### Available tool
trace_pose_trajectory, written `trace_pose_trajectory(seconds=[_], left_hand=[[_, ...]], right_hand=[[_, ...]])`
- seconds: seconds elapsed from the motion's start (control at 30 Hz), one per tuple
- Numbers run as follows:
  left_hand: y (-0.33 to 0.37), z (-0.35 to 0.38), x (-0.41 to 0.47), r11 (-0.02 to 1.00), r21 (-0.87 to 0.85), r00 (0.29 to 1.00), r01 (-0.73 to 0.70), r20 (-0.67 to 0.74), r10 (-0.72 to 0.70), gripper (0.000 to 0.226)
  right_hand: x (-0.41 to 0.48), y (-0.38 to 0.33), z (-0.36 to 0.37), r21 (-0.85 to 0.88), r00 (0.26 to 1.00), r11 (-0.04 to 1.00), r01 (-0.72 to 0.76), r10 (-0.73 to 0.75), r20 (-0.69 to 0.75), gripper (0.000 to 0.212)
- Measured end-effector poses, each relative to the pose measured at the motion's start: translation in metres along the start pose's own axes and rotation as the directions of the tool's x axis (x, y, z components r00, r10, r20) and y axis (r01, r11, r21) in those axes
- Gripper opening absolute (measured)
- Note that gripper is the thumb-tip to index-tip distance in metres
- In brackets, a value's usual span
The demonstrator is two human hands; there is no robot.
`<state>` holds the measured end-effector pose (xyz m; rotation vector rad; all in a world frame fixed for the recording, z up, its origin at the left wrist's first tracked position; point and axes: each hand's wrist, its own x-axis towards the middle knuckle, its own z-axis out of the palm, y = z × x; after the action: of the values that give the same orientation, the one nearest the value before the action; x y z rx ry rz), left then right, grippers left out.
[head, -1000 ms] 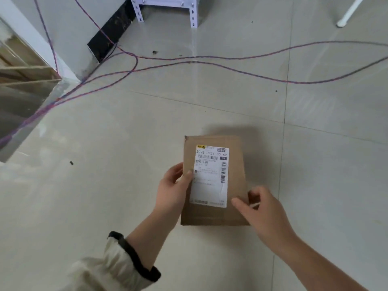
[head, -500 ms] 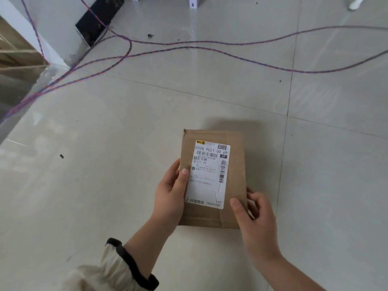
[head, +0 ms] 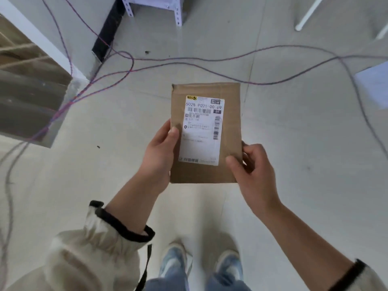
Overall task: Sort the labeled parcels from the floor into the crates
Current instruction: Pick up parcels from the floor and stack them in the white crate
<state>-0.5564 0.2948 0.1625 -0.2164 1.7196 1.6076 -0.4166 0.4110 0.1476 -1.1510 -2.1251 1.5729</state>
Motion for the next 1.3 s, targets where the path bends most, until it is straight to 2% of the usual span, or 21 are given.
trace_pose_trajectory(seconds=[0.17,0.33,0.4,0.53,0.63,0.83,1.13,1.3], left_hand=[[0.172,0.015,-0.157,0.995,0.069,0.989,-0.070,0.133,0.060,0.032],[0.334,0.013,-0.315,0.980,0.100,0.959,-0.172,0.246,0.143,0.037],[0.380,0.013,-0.362,0.968,0.118,0.942,-0.223,0.282,0.182,0.038],[0.443,0.011,-0.433,0.929,0.117,0.900,-0.350,0.318,0.299,0.038],[0.468,0.009,-0.470,0.898,0.107,0.866,-0.428,0.335,0.373,0.038],[0.478,0.004,-0.509,0.866,0.091,0.830,-0.491,0.351,0.434,0.039],[0.479,0.022,-0.531,0.829,0.108,0.776,-0.548,0.434,0.457,0.037],[0.487,0.047,-0.533,0.795,0.117,0.725,-0.595,0.505,0.468,0.039]], right_hand=[[-0.077,-0.198,-0.105,0.060,0.998,0.996,0.064,-0.064,-0.009,0.020],[-0.166,-0.378,-0.195,0.114,0.983,0.980,0.161,-0.170,0.071,0.053],[-0.191,-0.430,-0.217,0.111,0.966,0.965,0.237,-0.246,0.079,0.061],[-0.228,-0.503,-0.243,0.141,0.929,0.926,0.351,-0.363,0.069,0.061],[-0.246,-0.533,-0.252,0.196,0.897,0.884,0.425,-0.441,0.043,0.061],[-0.276,-0.550,-0.261,0.255,0.847,0.817,0.518,-0.532,-0.016,0.063],[-0.294,-0.543,-0.281,0.235,0.851,0.819,0.523,-0.519,-0.087,0.064],[-0.294,-0.540,-0.295,0.202,0.837,0.814,0.544,-0.511,-0.197,0.062]])
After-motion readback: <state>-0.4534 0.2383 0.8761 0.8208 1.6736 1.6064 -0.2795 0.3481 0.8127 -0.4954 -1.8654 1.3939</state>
